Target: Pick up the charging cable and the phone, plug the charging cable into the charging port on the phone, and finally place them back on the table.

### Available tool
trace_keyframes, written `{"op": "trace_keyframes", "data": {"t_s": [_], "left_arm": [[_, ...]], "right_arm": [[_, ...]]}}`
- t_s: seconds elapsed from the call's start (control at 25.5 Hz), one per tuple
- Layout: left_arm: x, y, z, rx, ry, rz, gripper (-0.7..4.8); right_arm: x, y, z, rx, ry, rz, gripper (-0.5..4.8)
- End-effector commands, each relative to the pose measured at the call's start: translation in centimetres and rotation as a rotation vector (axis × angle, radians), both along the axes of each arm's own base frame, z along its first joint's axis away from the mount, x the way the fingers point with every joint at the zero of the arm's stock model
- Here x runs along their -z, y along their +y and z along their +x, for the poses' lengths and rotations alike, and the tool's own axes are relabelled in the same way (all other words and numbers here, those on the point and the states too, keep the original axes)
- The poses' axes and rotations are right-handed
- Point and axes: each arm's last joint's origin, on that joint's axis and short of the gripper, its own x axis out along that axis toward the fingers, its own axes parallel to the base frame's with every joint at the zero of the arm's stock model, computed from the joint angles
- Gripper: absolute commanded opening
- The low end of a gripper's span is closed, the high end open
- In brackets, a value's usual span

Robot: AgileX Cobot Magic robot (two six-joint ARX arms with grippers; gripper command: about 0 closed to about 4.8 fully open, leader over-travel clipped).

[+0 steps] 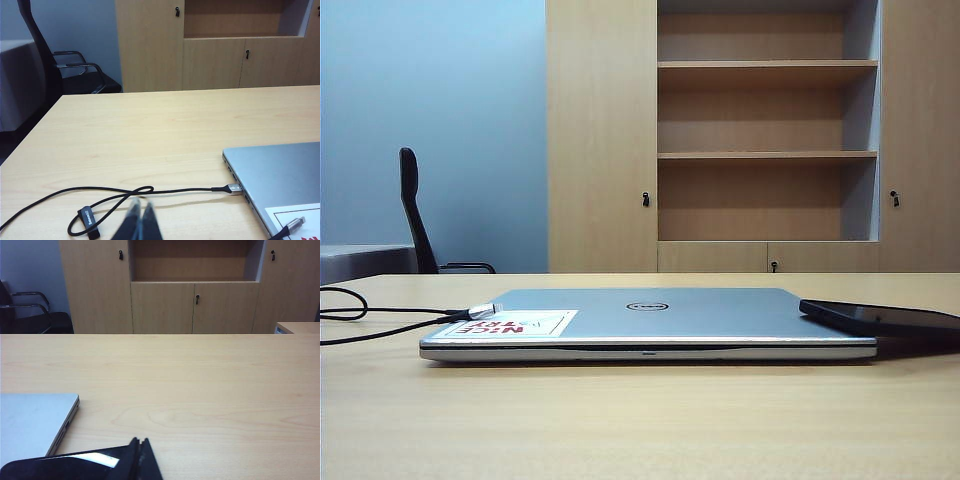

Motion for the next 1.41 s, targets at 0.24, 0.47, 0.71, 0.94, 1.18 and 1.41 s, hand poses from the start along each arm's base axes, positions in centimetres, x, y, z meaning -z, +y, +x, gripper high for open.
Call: {"op": "trace_keyframes", "data": {"t_s": [0.24,0.47,0.71,0.94,1.18,1.41], "left_arm": [[-0.1,0.0,0.0,0.001,-0.014,0.001,-0.06],[-0.8,0.0,-0.1,0.003,-0.032,-0.024,-0.05],[-3.9,0.0,-1.0,0.009,-0.123,-0.063,-0.06],[-7.4,-0.1,-1.5,0.013,-0.180,-0.061,-0.06],[-9.7,-0.1,0.0,0.021,-0.145,-0.059,-0.06],[-10.0,-1.0,2.5,0.095,-0.047,-0.060,-0.06]], "right_arm": [[-0.1,0.0,0.0,0.002,-0.026,0.038,-0.01],[-1.4,0.0,-0.3,0.004,-0.057,0.038,-0.02],[-5.3,-0.1,-1.6,0.027,-0.094,0.041,-0.02],[-10.4,-0.1,-2.0,0.020,-0.110,0.041,-0.02],[-14.8,0.4,-0.3,-0.059,-0.082,0.037,-0.02],[-17.1,1.4,1.4,-0.169,-0.048,0.036,-0.02]]}}
